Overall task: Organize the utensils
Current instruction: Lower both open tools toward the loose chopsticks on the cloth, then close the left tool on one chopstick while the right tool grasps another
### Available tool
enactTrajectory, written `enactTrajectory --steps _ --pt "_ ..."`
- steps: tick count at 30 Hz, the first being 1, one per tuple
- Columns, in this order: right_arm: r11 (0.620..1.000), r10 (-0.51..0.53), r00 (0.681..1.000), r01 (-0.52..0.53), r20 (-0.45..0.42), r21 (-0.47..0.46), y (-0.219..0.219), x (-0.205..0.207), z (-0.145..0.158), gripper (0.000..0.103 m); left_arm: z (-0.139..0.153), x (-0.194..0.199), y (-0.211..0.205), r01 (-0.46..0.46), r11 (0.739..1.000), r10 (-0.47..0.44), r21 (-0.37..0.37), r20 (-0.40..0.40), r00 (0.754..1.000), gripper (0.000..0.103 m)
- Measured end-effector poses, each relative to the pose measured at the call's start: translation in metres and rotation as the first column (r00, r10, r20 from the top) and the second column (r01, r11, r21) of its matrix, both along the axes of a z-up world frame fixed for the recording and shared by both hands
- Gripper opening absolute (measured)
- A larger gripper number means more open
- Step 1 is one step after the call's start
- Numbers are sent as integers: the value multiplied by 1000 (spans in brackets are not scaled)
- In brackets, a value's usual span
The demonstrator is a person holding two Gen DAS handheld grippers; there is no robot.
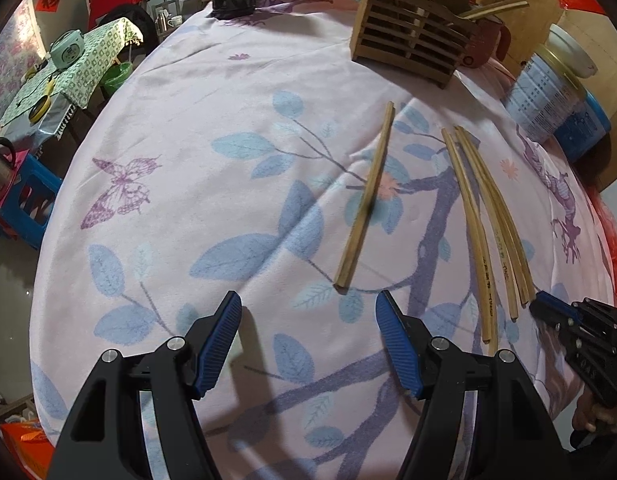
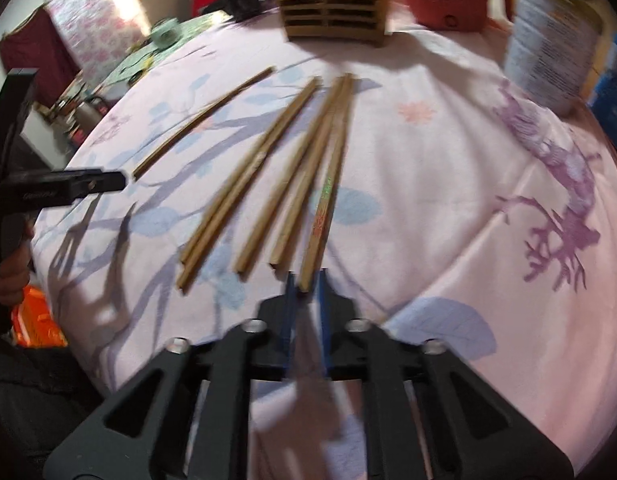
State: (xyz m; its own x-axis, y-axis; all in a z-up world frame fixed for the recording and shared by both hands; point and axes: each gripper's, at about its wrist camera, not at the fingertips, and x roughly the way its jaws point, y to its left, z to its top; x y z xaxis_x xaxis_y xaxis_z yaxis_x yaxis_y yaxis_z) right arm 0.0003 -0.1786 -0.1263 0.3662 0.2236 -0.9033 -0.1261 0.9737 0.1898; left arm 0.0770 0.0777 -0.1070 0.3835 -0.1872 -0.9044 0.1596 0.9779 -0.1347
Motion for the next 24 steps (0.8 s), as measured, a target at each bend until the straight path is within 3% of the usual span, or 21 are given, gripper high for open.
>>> enactTrajectory --steps 9,16,24 --pt "1000 -17 1000 17 0 0 -7 -1 -1 11 -1 4 -9 35 999 -36 9 31 999 68" --pt "1000 -12 1000 12 -1 1 -8 0 -1 11 -4 5 -17 82 997 -82 1 54 995 40" --pt "1000 6 1000 -6 -2 1 -7 0 -1 11 -6 9 -23 88 996 -89 15 96 991 36"
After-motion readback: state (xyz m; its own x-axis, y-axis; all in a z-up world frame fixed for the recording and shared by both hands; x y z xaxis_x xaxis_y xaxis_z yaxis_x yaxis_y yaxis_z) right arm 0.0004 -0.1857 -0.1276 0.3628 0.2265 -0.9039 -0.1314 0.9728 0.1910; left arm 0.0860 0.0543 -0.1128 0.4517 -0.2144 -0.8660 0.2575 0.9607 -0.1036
